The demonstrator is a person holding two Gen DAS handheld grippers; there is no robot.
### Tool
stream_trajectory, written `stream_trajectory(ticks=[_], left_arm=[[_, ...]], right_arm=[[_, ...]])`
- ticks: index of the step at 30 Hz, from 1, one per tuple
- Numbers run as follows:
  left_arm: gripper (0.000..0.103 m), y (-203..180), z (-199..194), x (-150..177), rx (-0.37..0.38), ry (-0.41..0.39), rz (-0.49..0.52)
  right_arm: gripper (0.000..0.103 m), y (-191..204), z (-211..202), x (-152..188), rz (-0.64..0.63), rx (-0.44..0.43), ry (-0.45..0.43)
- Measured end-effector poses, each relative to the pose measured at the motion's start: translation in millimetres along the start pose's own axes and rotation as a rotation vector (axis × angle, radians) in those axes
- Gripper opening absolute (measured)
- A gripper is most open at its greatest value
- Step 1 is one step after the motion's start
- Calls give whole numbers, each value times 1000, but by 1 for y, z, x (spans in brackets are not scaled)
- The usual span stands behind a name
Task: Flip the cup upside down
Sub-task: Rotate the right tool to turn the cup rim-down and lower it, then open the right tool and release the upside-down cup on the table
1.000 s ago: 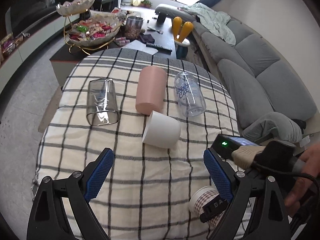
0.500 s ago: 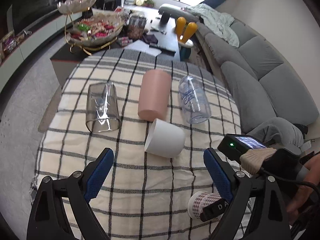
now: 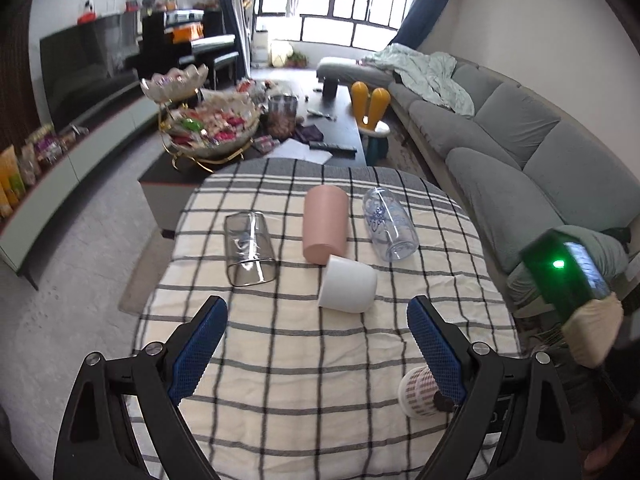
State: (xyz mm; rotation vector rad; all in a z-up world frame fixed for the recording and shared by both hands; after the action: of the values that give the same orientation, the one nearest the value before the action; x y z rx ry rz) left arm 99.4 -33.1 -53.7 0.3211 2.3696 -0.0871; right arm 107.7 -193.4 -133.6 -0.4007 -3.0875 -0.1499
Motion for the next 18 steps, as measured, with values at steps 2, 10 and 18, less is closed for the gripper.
stream_trajectory(ticks=[2,10,18], left_arm=[[92,-1,-6,7,-25,-5,17],[92,-3,-18,31,-71,6,43],[92,-12,-22,46,-80,23,87]], right_arm=[[93,-1,-6,10,18,-22,-107],[93,-20,-37,39,163,-41,-510],[93,-20,-67,67,150,29,-730]])
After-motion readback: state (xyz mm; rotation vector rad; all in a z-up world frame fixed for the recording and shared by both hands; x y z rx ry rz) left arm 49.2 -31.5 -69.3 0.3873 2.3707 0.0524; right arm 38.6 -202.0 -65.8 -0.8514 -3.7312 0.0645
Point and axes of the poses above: each gripper's, at about its wrist camera, not at the fingertips, and z roughly the way its jaws point, y to its left, x to its underside, the point moved 3 cm from there along z, roughly the way its jaws point, and after that the axes turned 11 degrees about z, right-handed, at the moved point
